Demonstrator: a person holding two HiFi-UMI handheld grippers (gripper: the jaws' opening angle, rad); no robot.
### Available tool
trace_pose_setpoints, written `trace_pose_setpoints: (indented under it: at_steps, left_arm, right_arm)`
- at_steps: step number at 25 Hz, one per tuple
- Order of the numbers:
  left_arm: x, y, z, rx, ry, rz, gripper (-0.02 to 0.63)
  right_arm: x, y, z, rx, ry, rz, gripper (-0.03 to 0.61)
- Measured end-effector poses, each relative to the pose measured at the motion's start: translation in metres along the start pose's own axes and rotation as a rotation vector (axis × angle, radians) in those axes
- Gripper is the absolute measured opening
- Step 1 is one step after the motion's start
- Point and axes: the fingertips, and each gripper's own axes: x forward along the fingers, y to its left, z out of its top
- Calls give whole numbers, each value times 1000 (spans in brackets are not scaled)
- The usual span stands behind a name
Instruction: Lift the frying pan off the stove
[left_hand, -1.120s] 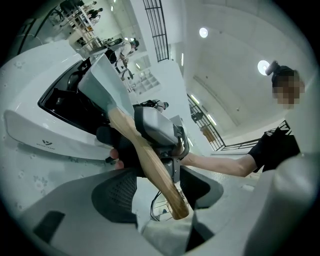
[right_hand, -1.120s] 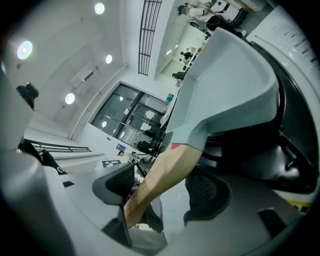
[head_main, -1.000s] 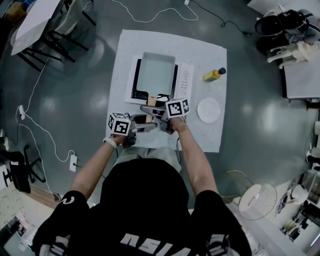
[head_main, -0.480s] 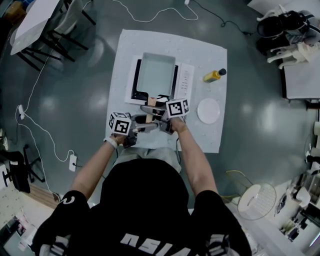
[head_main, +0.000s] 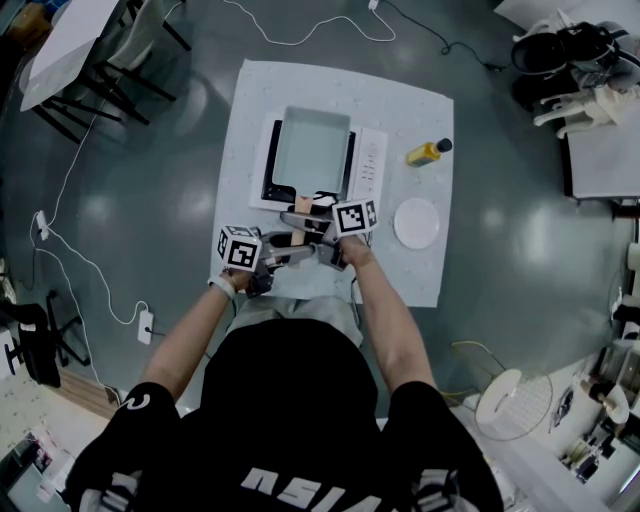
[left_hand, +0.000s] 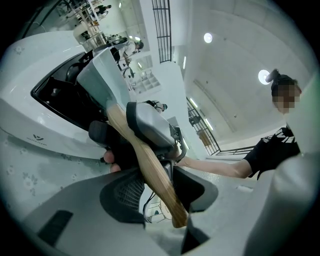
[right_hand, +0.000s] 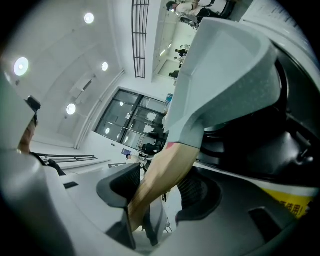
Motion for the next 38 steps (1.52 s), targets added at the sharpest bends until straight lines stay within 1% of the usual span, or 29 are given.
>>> trace_pose_setpoints:
  at_steps: [3,5,7,9,11,13,18,21,25,30,33,38]
  left_arm:
    - [-1,1,1,-7,-3,-2,172]
    - [-1,1,0,-8,-3,-2,170]
    - [-1,2,-1,-10,-2,-2,170]
    - [0,2,-1,-14,-3,-2,170]
    - [1,2,-1,-17,-5,-2,169]
    - [0,2,0,-17,-6,-2,169]
    - [-1,1,0,-16,-7,-1,169]
    - [-1,1,-1,-12,-6,3,169]
    - [-1,1,0,-10,-6,6,169]
    - [0,1,-1,-3,-10,11,169]
    - [1,3,-1,1,-11,12,167]
    - [1,3,-3,4,-4,18,169]
  right_arm:
    - [1,0,0,12,-7,18,213]
    - [0,-1,1,0,-7,12,206]
    - [-1,-3,0,17,-11,10,199]
    - [0,0,-1,37,-22,41,195]
    - [1,4,1,27,-28,61,192]
    - [1,3,2,24,-28,52,190]
    - [1,3,0,51,-35,43,189]
    - [3,8,2,36,-44,76,187]
    - [1,2,2,33,-42,48,187]
    - [3,8,1,30,-52,83,186]
    - [0,1,0,17,-50,49,186]
    - [0,2,0,11,-61,59,187]
